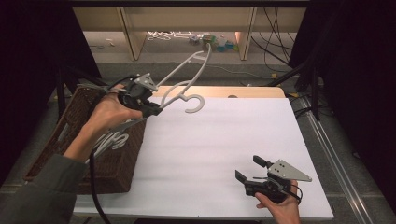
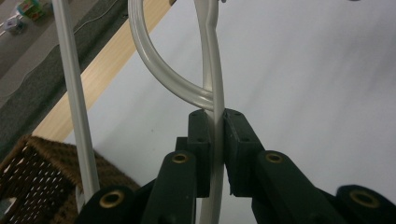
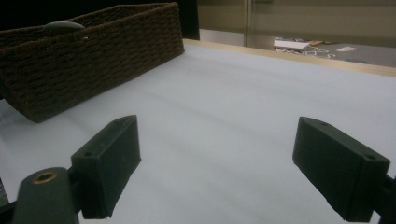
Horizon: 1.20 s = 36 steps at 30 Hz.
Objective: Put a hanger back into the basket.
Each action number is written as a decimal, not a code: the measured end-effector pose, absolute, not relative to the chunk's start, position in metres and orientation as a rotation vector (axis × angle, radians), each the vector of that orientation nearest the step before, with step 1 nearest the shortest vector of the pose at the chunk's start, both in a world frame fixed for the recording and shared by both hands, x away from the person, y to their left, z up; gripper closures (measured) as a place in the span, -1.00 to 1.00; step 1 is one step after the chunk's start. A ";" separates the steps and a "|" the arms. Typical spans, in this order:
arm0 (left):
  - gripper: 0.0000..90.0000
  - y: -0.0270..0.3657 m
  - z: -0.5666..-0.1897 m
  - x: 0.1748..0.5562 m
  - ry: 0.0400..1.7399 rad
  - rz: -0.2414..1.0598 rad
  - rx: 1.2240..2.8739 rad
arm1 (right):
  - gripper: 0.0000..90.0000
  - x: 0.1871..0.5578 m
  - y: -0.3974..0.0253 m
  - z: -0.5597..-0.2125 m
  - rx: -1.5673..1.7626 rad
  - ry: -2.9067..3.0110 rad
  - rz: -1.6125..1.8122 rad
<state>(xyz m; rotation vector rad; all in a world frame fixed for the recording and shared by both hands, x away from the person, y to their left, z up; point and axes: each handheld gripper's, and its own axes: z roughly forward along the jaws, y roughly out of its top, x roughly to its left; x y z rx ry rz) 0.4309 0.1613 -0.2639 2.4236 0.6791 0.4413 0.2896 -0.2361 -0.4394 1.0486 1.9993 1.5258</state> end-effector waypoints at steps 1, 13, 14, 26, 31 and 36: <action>0.81 0.165 -0.264 0.430 0.689 0.439 2.423 | -0.65 0.289 -0.236 -0.439 1.049 1.999 1.528; 0.81 0.226 -0.273 0.415 0.788 0.448 2.382 | -0.65 0.291 -0.236 -0.441 1.050 1.989 1.532; 0.81 0.231 -0.274 0.413 0.793 0.450 2.378 | -0.65 0.291 -0.236 -0.441 1.053 1.994 1.530; 0.81 0.282 -0.298 0.402 0.851 0.432 2.347 | -0.65 0.290 -0.236 -0.440 1.055 2.012 1.498; 0.81 0.303 -0.307 0.396 0.872 0.441 2.338 | -0.65 0.291 -0.236 -0.441 1.057 1.996 1.504; 0.81 0.318 -0.315 0.392 0.895 0.430 2.347 | -0.65 0.290 -0.235 -0.441 1.063 2.003 1.510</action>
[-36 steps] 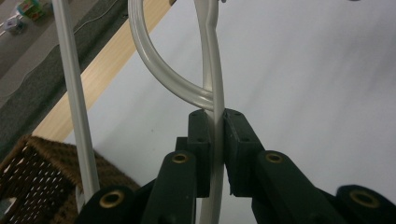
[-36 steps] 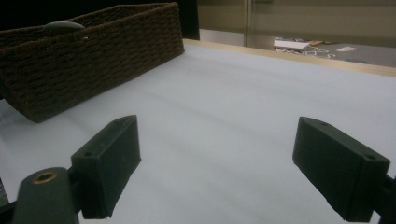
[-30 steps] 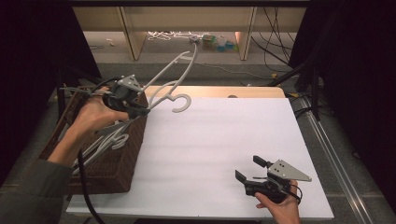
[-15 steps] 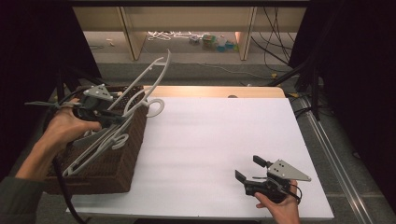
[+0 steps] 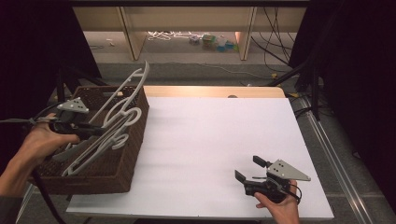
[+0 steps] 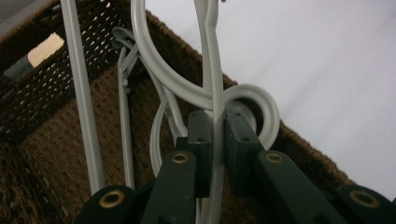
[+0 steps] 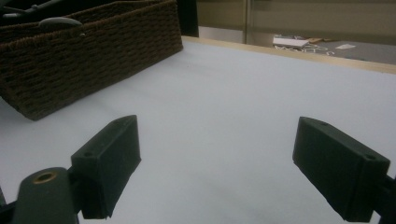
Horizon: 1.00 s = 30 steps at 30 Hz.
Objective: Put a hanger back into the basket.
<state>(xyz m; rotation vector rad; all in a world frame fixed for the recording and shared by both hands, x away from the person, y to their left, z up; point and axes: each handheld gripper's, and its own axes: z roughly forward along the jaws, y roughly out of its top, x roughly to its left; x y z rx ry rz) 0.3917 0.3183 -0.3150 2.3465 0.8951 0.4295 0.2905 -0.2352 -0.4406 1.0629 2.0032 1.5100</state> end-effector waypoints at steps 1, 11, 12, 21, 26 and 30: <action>0.81 0.319 -0.316 0.391 0.912 0.428 2.339 | -0.65 0.290 -0.235 -0.440 1.064 2.003 1.511; 0.81 0.340 -0.335 0.386 0.952 0.402 2.355 | -0.65 0.291 -0.236 -0.441 1.057 1.996 1.502; 0.81 0.341 -0.337 0.383 1.001 0.380 2.339 | -0.65 0.291 -0.236 -0.441 1.058 1.994 1.504; 0.81 0.350 -0.351 0.377 1.014 0.352 2.362 | -0.65 0.291 -0.236 -0.441 1.058 1.995 1.501; 0.81 0.354 -0.358 0.375 1.023 0.343 2.364 | -0.65 0.291 -0.235 -0.441 1.057 1.998 1.515; 0.81 0.355 -0.362 0.374 1.031 0.310 2.379 | -0.65 0.292 -0.235 -0.442 1.055 1.998 1.523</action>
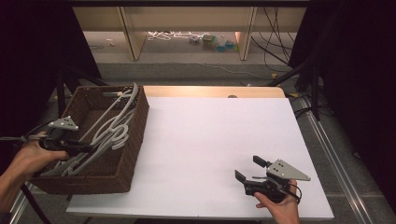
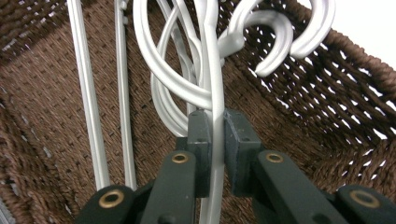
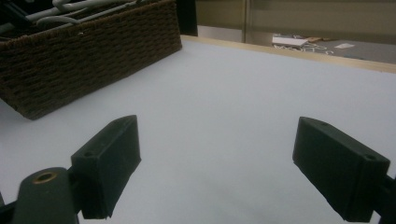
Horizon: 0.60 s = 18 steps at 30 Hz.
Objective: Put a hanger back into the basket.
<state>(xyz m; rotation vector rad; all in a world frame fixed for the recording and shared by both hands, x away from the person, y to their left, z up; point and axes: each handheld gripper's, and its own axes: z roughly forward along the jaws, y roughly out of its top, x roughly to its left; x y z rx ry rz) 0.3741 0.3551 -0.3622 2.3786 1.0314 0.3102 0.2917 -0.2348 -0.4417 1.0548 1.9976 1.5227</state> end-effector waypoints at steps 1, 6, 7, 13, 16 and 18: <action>0.81 0.355 -0.364 0.374 1.029 0.320 2.375 | -0.65 0.291 -0.235 -0.441 1.058 1.999 1.519; 0.81 0.356 -0.371 0.375 1.036 0.282 2.418 | -0.65 0.291 -0.235 -0.441 1.058 2.001 1.503; 0.81 0.357 -0.371 0.375 1.035 0.274 2.424 | -0.65 0.291 -0.235 -0.441 1.058 1.998 1.503; 0.80 0.357 -0.377 0.375 1.033 0.280 2.427 | -0.65 0.292 -0.235 -0.442 1.052 2.000 1.517; 0.80 0.357 -0.378 0.377 1.039 0.271 2.442 | -0.65 0.292 -0.235 -0.442 1.052 1.998 1.519; 0.80 0.357 -0.379 0.378 1.038 0.264 2.444 | -0.65 0.292 -0.235 -0.442 1.052 1.998 1.518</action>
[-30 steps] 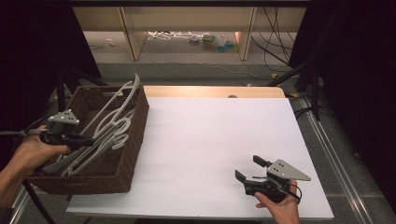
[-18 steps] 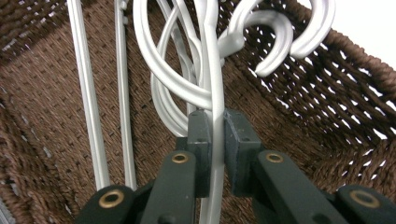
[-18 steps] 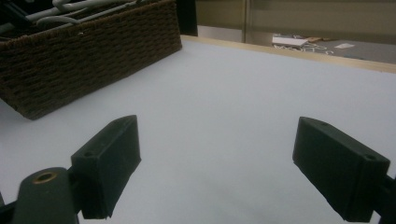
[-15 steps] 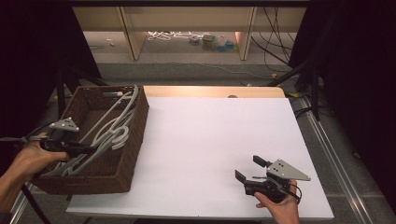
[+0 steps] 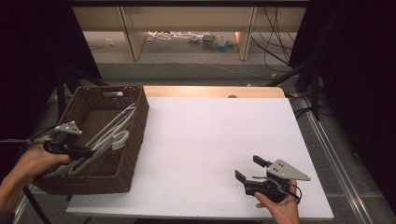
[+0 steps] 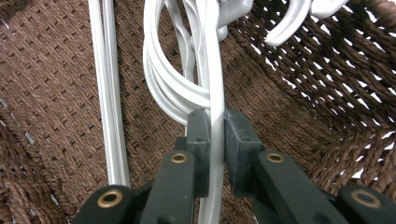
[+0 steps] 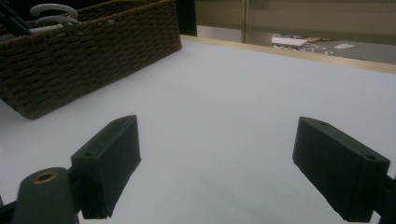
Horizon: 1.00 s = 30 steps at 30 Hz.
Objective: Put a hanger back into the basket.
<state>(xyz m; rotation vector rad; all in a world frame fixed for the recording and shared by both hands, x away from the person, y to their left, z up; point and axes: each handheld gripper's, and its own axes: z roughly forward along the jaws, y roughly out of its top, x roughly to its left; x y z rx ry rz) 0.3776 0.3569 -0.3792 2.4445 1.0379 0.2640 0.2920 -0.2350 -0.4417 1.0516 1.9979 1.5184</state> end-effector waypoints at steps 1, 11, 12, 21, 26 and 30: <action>0.79 0.356 -0.380 0.378 1.045 0.263 2.441 | -0.65 0.292 -0.235 -0.442 1.052 2.000 1.518; 0.03 0.348 -0.365 0.376 1.095 0.384 2.275 | -0.65 0.292 -0.235 -0.442 1.053 1.996 1.520; -0.02 0.344 -0.363 0.374 1.113 0.408 2.238 | -0.65 0.292 -0.235 -0.442 1.053 1.996 1.520; -0.28 0.314 -0.351 0.355 1.024 0.512 2.089 | -0.65 0.290 -0.235 -0.440 1.064 2.010 1.495; -0.40 0.295 -0.345 0.345 1.014 0.561 1.971 | -0.65 0.290 -0.235 -0.440 1.057 2.011 1.507; -0.46 0.275 -0.341 0.334 0.975 0.531 1.835 | -0.65 0.290 -0.235 -0.440 1.066 2.009 1.498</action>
